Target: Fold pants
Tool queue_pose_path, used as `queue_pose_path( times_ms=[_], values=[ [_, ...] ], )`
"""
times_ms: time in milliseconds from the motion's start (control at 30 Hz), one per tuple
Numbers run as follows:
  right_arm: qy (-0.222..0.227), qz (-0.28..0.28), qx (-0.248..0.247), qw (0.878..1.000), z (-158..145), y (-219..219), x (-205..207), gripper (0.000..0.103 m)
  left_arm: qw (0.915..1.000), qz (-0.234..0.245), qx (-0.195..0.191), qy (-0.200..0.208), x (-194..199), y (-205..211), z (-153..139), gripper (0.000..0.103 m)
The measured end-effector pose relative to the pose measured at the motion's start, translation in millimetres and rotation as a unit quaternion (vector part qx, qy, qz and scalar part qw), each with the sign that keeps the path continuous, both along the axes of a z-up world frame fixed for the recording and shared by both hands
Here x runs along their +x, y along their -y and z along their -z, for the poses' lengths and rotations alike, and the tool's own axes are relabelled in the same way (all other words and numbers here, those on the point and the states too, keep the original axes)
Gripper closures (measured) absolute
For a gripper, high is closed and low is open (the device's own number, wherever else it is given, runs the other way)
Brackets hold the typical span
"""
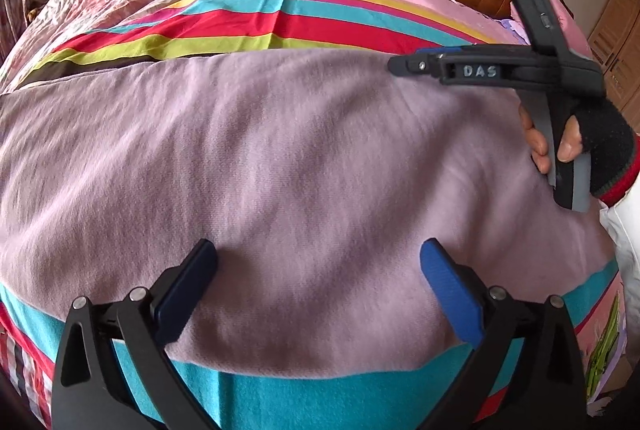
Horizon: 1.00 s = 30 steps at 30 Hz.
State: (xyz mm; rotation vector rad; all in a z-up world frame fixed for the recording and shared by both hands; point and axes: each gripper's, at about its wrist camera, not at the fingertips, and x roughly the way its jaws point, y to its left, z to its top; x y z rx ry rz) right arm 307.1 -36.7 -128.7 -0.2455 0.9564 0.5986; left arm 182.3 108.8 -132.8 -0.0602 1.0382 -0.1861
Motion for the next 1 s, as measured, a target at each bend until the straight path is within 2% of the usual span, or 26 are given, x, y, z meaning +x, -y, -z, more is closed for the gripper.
queue_pose_path(
  times_ms=[100, 133, 200, 300, 333, 567, 667, 800, 900, 1000],
  values=[
    [0.000, 0.034, 0.030, 0.999, -6, 11, 3, 0.051, 1.0000, -0.005, 0.003, -0.005, 0, 1, -1, 0.001],
    [0.008, 0.057, 0.038, 0.998, -14, 18, 0, 0.050, 0.9999, -0.014, 0.000, -0.006, 0, 0, -4, 0.001],
    [0.017, 0.065, 0.063, 0.996, -32, 31, -15, 0.048, 0.9997, -0.021, -0.011, 0.005, -2, 0, -14, 0.001],
    [0.050, 0.066, 0.052, 0.995, -52, 51, -59, 0.025, 0.9997, -0.011, -0.004, 0.023, 1, 11, -27, 0.001],
    [0.057, 0.064, 0.040, 0.996, -54, 59, -76, 0.024, 0.9997, -0.005, 0.000, 0.024, 5, 16, -28, 0.001],
    [0.066, 0.102, -0.013, 0.992, -40, 116, -166, 0.024, 0.9989, 0.021, 0.041, 0.004, 31, 50, -16, 0.001],
    [0.063, 0.139, -0.022, 0.988, -31, 144, -183, 0.023, 0.9977, 0.026, 0.063, 0.000, 36, 60, -9, 0.001],
    [0.025, 0.184, -0.029, 0.982, 1, 178, -184, 0.023, 0.9962, 0.021, 0.083, -0.016, 41, 62, 4, 0.001],
    [0.026, 0.181, -0.002, 0.983, 0, 190, -199, 0.023, 0.9963, 0.003, 0.085, -0.007, 39, 65, -8, 0.001],
    [0.051, 0.219, 0.029, 0.974, -15, 218, -221, 0.023, 0.9980, 0.018, 0.053, 0.029, 36, 81, -34, 0.001]
  ],
)
